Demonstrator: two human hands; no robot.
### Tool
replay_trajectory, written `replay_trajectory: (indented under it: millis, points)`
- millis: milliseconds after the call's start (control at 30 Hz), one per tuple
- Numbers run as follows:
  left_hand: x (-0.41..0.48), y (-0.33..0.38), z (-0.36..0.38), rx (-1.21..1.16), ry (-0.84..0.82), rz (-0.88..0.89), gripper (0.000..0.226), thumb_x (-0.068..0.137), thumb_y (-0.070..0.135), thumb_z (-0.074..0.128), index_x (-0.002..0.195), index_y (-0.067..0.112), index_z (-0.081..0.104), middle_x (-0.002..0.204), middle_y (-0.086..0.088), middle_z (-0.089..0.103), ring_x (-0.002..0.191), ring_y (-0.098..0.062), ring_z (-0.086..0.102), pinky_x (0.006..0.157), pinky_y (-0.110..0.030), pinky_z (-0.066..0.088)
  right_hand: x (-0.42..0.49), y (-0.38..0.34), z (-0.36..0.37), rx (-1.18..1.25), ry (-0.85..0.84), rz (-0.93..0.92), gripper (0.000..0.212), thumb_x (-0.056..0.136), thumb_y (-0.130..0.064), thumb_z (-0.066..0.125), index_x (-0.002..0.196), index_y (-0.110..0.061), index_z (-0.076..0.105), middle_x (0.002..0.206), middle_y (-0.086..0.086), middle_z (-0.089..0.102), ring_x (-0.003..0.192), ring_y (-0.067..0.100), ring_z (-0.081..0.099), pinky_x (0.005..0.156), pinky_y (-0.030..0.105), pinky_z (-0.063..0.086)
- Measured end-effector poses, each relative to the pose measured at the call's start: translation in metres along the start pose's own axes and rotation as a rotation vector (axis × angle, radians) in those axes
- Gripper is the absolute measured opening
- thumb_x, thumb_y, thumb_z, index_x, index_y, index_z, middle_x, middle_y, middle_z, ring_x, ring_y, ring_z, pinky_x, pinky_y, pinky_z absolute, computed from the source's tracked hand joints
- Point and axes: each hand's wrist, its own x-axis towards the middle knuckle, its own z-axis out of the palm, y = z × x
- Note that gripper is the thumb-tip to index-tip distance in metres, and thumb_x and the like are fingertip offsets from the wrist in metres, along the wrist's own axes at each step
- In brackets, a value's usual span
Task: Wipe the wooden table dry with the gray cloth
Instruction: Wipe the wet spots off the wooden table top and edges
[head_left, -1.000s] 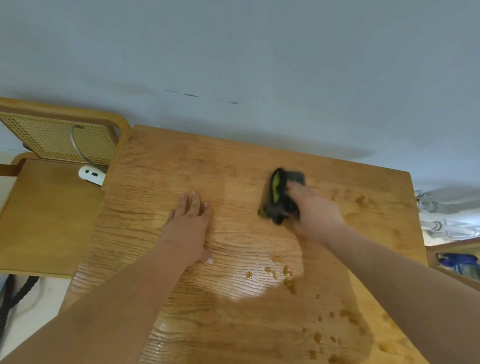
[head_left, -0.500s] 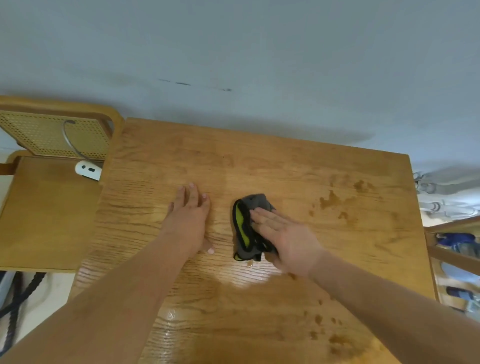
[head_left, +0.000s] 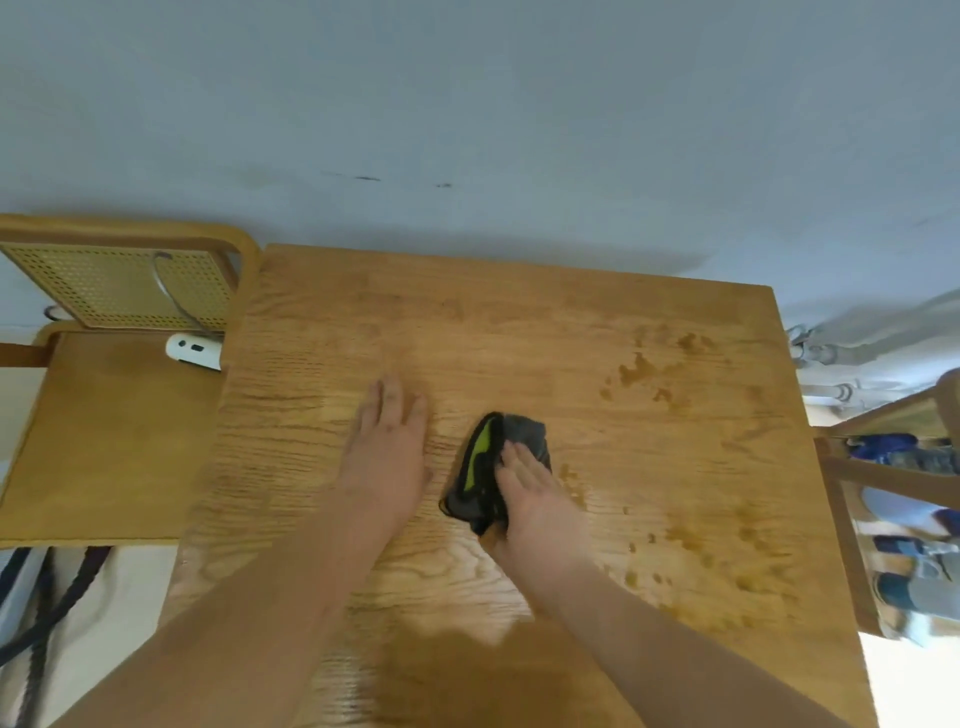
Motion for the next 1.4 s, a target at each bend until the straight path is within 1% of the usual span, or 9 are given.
replay_trajectory:
  millis: [100,233,367,500,633,800,933,1100,1400]
  points:
    - [-0.042,0.011,0.023,-0.028,-0.032,0.022,0.094,0.098,0.040,0.063,0.164,0.015,0.002,0.168,-0.014,-0.026,0.158,-0.031,-0.012,0.129,-0.048,0.013,-0.041,0.030,0.002,-0.051,-0.114,-0.237,0.073,0.066,-0.035,0.089,0.133,-0.014,0.067,0.153,0.004,0.052,0.145,0.015,0.040,0.108,0.041,0.052]
    - [-0.072,0.017,0.045,0.019,-0.169,0.063,0.106,0.093,0.053,0.065,0.164,0.013,-0.004,0.168,-0.012,-0.026,0.157,-0.029,-0.016,0.129,-0.045,0.009,-0.031,0.080,-0.031,-0.135,-0.168,-0.363,0.066,0.074,-0.025,0.082,0.136,-0.018,0.065,0.157,0.000,0.049,0.148,0.008,0.032,0.119,0.042,0.040]
    - [-0.075,0.017,0.047,0.096,-0.253,0.080,0.125,0.087,0.058,0.072,0.160,0.009,-0.017,0.163,-0.012,-0.036,0.155,-0.029,-0.025,0.128,-0.042,0.008,-0.008,0.069,-0.052,-0.002,0.013,0.052,0.075,0.090,-0.031,0.072,0.157,-0.023,0.039,0.166,-0.011,0.029,0.155,0.010,0.021,0.123,0.036,0.033]
    - [-0.074,0.011,0.049,0.147,-0.295,0.108,0.131,0.084,0.060,0.073,0.158,0.011,-0.023,0.158,-0.012,-0.044,0.152,-0.029,-0.032,0.129,-0.040,0.009,-0.001,0.032,-0.033,0.196,0.149,0.345,0.070,0.095,-0.024,0.067,0.157,-0.016,0.036,0.171,0.000,0.021,0.158,0.016,0.014,0.121,0.040,0.037]
    - [-0.075,0.015,0.051,0.095,-0.282,0.076,0.132,0.082,0.049,0.081,0.159,0.011,-0.020,0.158,-0.012,-0.043,0.153,-0.029,-0.029,0.129,-0.040,0.007,-0.043,0.025,0.006,0.133,0.095,0.063,0.079,0.086,-0.029,0.076,0.156,-0.013,0.043,0.166,-0.001,0.032,0.155,0.014,0.024,0.122,0.030,0.031]
    - [-0.072,0.019,0.050,0.103,-0.298,0.055,0.133,0.082,0.044,0.083,0.159,0.008,-0.019,0.159,-0.015,-0.041,0.154,-0.032,-0.026,0.128,-0.041,0.008,-0.047,0.085,-0.018,0.084,-0.173,-0.316,0.064,0.072,-0.016,0.083,0.134,-0.015,0.068,0.152,-0.002,0.052,0.146,0.009,0.039,0.110,0.038,0.050]
    - [-0.069,0.018,0.052,0.160,-0.292,0.055,0.133,0.083,0.049,0.080,0.158,0.007,-0.021,0.159,-0.017,-0.041,0.154,-0.033,-0.027,0.129,-0.042,0.007,-0.010,0.084,-0.043,0.129,-0.036,-0.009,0.077,0.085,-0.025,0.076,0.155,-0.027,0.045,0.164,-0.015,0.032,0.151,0.007,0.033,0.111,0.023,0.042]
    - [-0.066,0.021,0.057,0.184,-0.302,0.036,0.132,0.084,0.052,0.078,0.158,0.007,-0.023,0.160,-0.016,-0.042,0.153,-0.032,-0.029,0.128,-0.042,0.009,0.004,0.035,-0.027,0.327,0.166,0.330,0.074,0.092,-0.021,0.069,0.159,-0.022,0.037,0.168,-0.009,0.025,0.157,0.012,0.020,0.115,0.032,0.042]
    - [-0.070,0.012,0.055,0.086,-0.274,0.103,0.136,0.080,0.053,0.081,0.158,0.011,-0.022,0.158,-0.012,-0.043,0.153,-0.029,-0.028,0.129,-0.042,0.009,-0.105,0.068,0.022,0.232,-0.128,-0.251,0.066,0.072,-0.013,0.078,0.136,-0.017,0.066,0.156,-0.009,0.046,0.152,0.006,0.032,0.116,0.034,0.043]
